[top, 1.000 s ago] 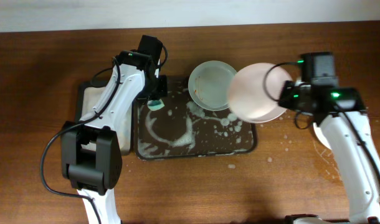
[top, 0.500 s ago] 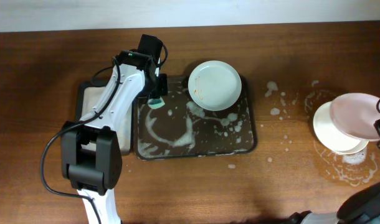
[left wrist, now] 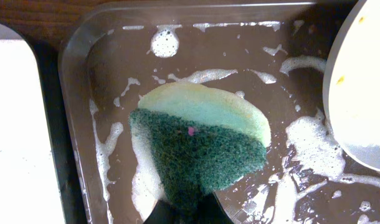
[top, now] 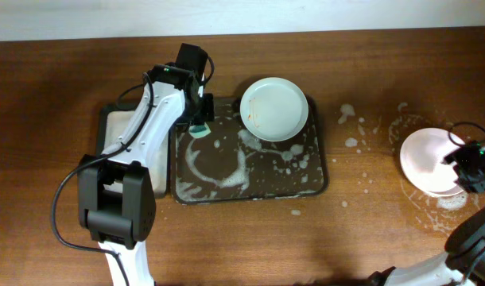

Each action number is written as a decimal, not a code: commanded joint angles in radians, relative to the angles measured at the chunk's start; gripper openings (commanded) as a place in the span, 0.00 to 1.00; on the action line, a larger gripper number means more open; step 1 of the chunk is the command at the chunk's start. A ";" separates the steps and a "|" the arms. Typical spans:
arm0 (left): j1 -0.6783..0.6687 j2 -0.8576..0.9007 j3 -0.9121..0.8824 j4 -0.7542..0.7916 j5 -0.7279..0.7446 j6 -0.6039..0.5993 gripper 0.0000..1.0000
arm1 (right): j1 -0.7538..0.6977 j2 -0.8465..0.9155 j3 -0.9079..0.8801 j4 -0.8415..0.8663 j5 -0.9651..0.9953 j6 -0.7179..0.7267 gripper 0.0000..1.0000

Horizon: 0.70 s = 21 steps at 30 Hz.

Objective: Clean dirty plates on tray and stack at the side
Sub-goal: 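Grasp the last plate's rim with the right gripper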

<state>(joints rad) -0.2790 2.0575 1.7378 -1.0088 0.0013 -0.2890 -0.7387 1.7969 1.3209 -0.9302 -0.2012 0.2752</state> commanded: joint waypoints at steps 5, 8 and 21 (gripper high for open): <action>0.000 0.005 -0.004 0.006 0.011 -0.010 0.01 | 0.591 -0.090 0.149 0.135 -0.067 0.008 0.53; 0.000 0.005 -0.004 0.006 0.011 -0.010 0.01 | 0.753 -0.010 0.149 0.234 0.052 0.126 0.53; 0.000 0.005 -0.004 0.014 0.010 -0.010 0.01 | 0.853 0.355 0.149 0.509 -0.087 -0.080 0.20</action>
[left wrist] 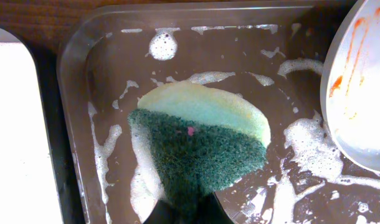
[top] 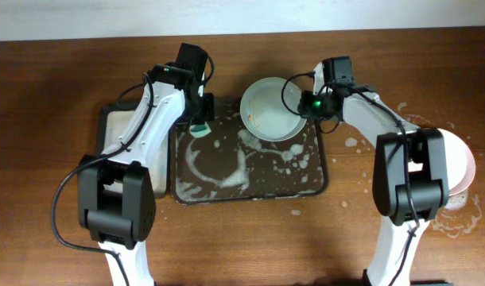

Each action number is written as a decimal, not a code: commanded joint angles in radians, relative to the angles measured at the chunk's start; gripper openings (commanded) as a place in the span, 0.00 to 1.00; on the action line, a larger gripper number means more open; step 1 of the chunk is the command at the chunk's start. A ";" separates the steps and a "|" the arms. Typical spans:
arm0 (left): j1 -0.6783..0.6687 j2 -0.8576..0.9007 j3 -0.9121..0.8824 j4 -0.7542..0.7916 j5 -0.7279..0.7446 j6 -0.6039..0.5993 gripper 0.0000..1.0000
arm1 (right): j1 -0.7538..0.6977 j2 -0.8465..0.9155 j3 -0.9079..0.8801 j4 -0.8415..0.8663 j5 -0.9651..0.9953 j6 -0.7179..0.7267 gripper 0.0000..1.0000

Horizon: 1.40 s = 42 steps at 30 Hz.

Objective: Clean dirty plates on tray and stack at the side
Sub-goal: 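Grasp the last plate's rim with the right gripper, then scrub the last plate with the sponge in the left gripper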

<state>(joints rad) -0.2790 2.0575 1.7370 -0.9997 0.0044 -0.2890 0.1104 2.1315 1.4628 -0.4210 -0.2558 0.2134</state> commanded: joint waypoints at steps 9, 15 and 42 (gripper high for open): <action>0.000 0.005 -0.003 0.005 0.008 -0.010 0.01 | 0.056 -0.021 0.007 -0.327 -0.055 0.095 0.04; 0.000 0.005 -0.003 0.017 0.008 -0.010 0.01 | 0.078 -0.127 0.008 -0.389 -0.040 0.089 0.46; -0.217 0.104 -0.003 0.222 0.243 0.259 0.01 | 0.079 -0.029 -0.051 -0.290 -0.055 0.107 0.04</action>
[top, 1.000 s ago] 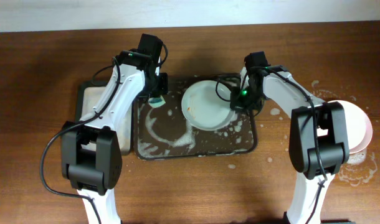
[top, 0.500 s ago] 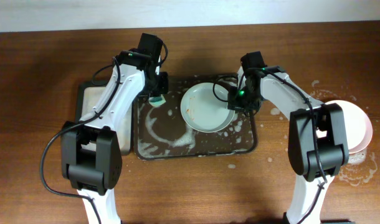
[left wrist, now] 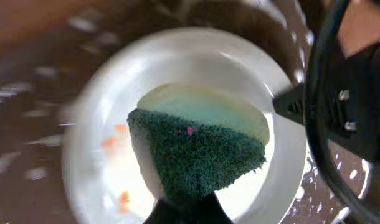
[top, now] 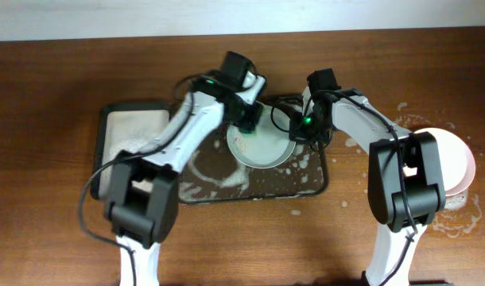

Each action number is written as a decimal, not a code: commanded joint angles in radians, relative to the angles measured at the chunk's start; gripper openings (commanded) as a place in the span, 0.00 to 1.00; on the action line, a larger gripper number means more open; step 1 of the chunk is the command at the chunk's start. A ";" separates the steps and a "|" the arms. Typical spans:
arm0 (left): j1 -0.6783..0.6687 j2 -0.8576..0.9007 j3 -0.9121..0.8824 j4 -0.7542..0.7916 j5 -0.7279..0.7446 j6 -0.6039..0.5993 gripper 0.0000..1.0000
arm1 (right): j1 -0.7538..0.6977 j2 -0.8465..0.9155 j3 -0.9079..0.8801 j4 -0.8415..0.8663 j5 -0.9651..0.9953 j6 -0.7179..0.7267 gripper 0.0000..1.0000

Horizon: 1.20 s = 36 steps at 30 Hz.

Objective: Clean dirty plates on tray and stack at the side
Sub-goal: 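Scrub the last plate with the sponge in the left gripper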

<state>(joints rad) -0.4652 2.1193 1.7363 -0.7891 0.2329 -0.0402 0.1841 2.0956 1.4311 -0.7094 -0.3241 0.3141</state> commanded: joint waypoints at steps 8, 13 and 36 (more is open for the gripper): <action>-0.026 0.176 -0.002 -0.011 -0.279 -0.124 0.01 | 0.006 0.006 -0.019 -0.009 0.021 0.006 0.04; -0.023 0.222 -0.002 0.004 -0.522 -0.085 0.01 | 0.006 0.006 -0.019 -0.008 0.021 0.006 0.04; -0.074 0.372 0.420 -0.476 -0.180 -0.313 0.01 | 0.006 0.006 -0.019 -0.008 0.022 0.005 0.04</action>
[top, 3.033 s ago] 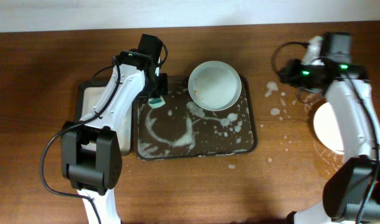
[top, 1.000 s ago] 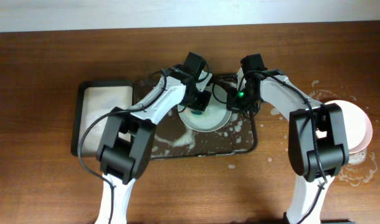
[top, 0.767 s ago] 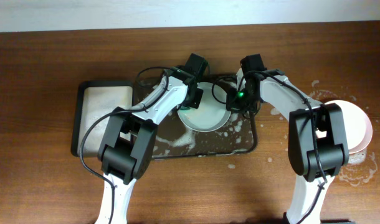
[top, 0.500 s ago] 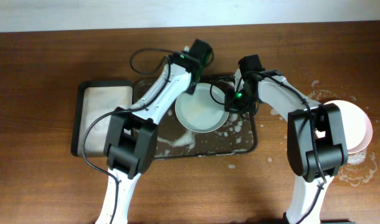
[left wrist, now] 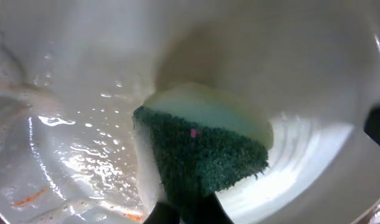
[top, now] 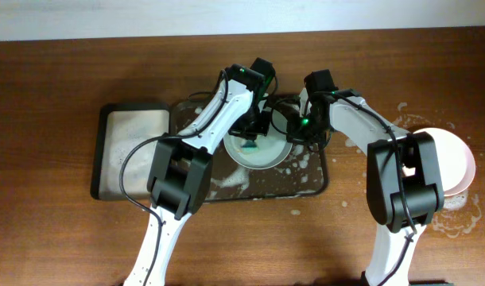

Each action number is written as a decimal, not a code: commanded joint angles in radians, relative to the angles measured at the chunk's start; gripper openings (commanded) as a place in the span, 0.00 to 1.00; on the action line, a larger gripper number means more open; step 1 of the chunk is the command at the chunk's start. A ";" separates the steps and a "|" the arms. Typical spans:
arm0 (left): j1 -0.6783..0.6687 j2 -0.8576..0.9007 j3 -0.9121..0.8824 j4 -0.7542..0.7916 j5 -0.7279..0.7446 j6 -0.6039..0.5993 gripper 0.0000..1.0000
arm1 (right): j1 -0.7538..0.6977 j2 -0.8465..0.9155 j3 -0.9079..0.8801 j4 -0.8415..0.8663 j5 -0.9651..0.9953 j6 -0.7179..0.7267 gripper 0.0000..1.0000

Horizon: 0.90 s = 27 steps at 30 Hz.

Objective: Clean dirty plates on tray and stack at the side
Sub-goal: 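Scrub the last plate with the sponge in the left gripper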

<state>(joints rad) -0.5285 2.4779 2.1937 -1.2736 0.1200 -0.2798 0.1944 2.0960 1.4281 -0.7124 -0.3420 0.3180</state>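
A white plate (top: 268,154) sits over the dark, foamy tray (top: 314,179). In the left wrist view the plate's inside (left wrist: 84,81) is wet, with orange smears (left wrist: 29,198) at the lower left. My left gripper (top: 251,133) (left wrist: 189,215) is shut on a green scouring sponge (left wrist: 202,152) with a pale yellow-green back, pressed into the plate. The sponge (top: 249,146) shows as a small teal patch in the overhead view. My right gripper (top: 292,127) is at the plate's right rim, shut on it.
A lighter tray (top: 129,151) with suds lies left of the dark one. A stack of pink plates (top: 455,163) stands at the far right of the table. Foam spots (top: 352,119) and wet marks lie on the wood between tray and stack.
The left gripper has turned and gone lower into the plate; the sponge now lies against its wet inner surface. The orange spots look smeared. The right gripper still holds the rim.
The left gripper held the sponge over the tray's left corner while the right gripper was by the pink stack. Then the right gripper was at the white plate's rim, the plate tilted. Later the plate was mid-tray with the sponge over it, and now the sponge presses inside.
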 commanded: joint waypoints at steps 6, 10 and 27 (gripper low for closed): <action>-0.015 0.013 -0.178 0.114 -0.227 -0.094 0.01 | -0.005 0.006 -0.016 -0.006 0.043 0.001 0.04; -0.015 0.013 -0.191 0.053 -0.457 -0.039 0.01 | -0.005 0.006 -0.016 -0.005 0.042 0.001 0.04; 0.006 0.015 0.293 -0.204 -0.428 0.057 0.01 | -0.005 0.006 -0.016 -0.005 0.039 0.001 0.04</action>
<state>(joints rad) -0.5194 2.4950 2.4596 -1.4723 -0.5850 -0.3141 0.1989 2.0964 1.4273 -0.7101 -0.3599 0.3286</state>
